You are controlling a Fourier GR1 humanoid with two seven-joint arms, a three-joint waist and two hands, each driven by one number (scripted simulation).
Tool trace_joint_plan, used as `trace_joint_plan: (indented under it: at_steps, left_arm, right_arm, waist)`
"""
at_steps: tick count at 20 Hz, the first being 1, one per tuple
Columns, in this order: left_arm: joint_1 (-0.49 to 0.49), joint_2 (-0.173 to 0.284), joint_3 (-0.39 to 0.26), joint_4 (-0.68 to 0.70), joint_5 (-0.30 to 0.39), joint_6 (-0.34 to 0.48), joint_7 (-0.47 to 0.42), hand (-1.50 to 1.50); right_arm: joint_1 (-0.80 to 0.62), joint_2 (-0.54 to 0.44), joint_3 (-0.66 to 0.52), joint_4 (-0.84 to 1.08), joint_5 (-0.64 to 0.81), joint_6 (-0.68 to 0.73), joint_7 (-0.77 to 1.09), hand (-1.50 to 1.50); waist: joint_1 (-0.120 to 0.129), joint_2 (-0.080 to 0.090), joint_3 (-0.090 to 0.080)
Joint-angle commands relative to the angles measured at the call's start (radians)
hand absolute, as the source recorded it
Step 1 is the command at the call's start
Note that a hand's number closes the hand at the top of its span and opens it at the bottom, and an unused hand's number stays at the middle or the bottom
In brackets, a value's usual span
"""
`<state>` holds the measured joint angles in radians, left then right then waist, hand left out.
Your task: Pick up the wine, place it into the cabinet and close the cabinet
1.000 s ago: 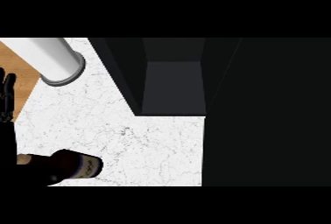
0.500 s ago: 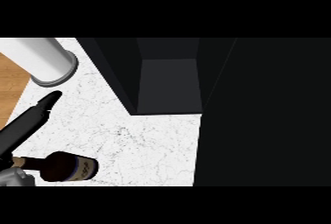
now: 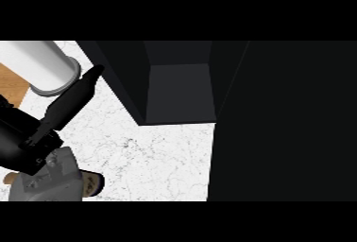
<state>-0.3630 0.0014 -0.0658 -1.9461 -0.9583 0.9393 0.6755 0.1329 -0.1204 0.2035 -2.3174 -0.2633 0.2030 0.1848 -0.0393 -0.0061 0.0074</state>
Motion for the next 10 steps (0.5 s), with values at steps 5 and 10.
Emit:
trace_joint_plan:
  at_steps: [5, 10]
  left_arm:
    - [-0.245, -0.001, -0.07, 0.085, -0.372, -0.04, 0.41, -1.5]
    - [-0.448, -0.001, -0.109, 0.129, -0.572, -0.182, 0.654, -1.5]
  right_arm:
    - [0.018, -0.018, -0.011, -0.088, -0.037, -0.015, 0.073, -1.5]
    - [-0.034, -0.004, -0.008, -0.065, -0.025, -0.046, 0.1, -1.5]
  waist:
    - [0.007, -0.008, -0.001]
    - [0.015, -0.007, -0.002]
